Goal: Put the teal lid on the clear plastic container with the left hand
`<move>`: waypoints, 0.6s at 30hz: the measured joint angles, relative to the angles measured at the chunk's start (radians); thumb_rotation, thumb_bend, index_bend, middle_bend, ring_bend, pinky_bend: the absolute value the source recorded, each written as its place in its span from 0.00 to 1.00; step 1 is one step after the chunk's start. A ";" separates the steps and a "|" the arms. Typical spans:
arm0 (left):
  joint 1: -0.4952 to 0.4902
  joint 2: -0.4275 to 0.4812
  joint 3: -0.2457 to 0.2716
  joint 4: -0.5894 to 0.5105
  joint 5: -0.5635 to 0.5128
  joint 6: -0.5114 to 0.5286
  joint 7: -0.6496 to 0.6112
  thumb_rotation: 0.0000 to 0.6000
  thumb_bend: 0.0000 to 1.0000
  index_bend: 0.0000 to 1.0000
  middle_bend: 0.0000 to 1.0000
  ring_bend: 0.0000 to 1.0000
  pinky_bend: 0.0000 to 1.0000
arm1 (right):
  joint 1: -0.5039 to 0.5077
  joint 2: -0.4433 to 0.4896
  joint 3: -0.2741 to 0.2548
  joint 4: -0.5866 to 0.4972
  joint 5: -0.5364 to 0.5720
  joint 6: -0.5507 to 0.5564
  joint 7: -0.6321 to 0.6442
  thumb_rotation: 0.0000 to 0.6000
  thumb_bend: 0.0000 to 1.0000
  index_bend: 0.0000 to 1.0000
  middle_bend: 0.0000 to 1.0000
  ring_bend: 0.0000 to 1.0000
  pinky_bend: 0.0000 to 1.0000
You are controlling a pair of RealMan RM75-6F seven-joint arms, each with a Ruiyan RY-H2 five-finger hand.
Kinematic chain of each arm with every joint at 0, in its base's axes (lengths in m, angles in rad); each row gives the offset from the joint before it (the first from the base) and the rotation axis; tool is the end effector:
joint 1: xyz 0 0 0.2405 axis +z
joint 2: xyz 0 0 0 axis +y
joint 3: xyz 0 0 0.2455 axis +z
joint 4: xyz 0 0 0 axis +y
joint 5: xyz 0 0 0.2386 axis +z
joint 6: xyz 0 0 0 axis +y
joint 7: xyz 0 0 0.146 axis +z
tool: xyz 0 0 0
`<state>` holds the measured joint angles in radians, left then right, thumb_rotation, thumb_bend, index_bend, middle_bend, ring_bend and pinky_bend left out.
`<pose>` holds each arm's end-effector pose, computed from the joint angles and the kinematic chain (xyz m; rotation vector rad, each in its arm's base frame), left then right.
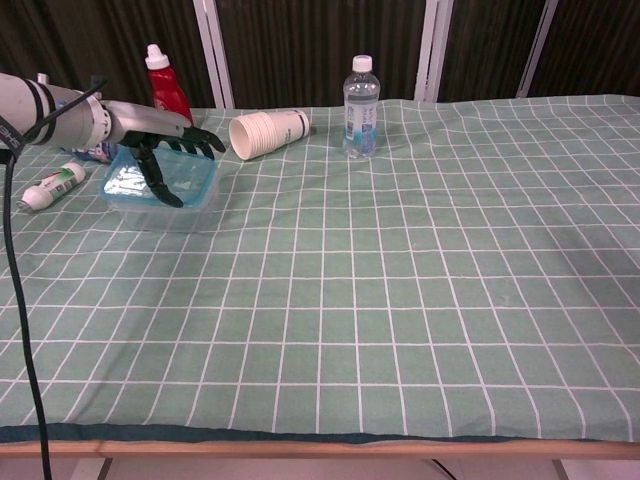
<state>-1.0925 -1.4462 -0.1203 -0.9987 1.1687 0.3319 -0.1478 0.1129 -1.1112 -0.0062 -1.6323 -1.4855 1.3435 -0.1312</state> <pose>-0.1583 0.4796 0.0015 -2.0217 -1.0401 -0.5428 -0.3189 -0.1771 0.1030 1.5444 -0.9391 0.7072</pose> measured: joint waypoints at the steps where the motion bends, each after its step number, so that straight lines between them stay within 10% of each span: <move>1: 0.000 -0.002 0.001 0.001 -0.002 -0.001 0.004 1.00 0.27 0.01 0.62 0.74 0.70 | 0.000 0.000 0.000 0.000 0.000 0.000 0.000 1.00 0.06 0.00 0.00 0.00 0.00; 18: -0.010 -0.005 0.016 0.001 -0.056 -0.002 0.074 1.00 0.27 0.01 0.63 0.75 0.70 | -0.001 0.002 0.000 -0.001 -0.002 0.001 0.004 1.00 0.06 0.00 0.00 0.00 0.00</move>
<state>-1.1026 -1.4513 -0.1041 -0.9976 1.1129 0.3300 -0.0738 0.1118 -1.1092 -0.0066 -1.6335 -1.4877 1.3450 -0.1274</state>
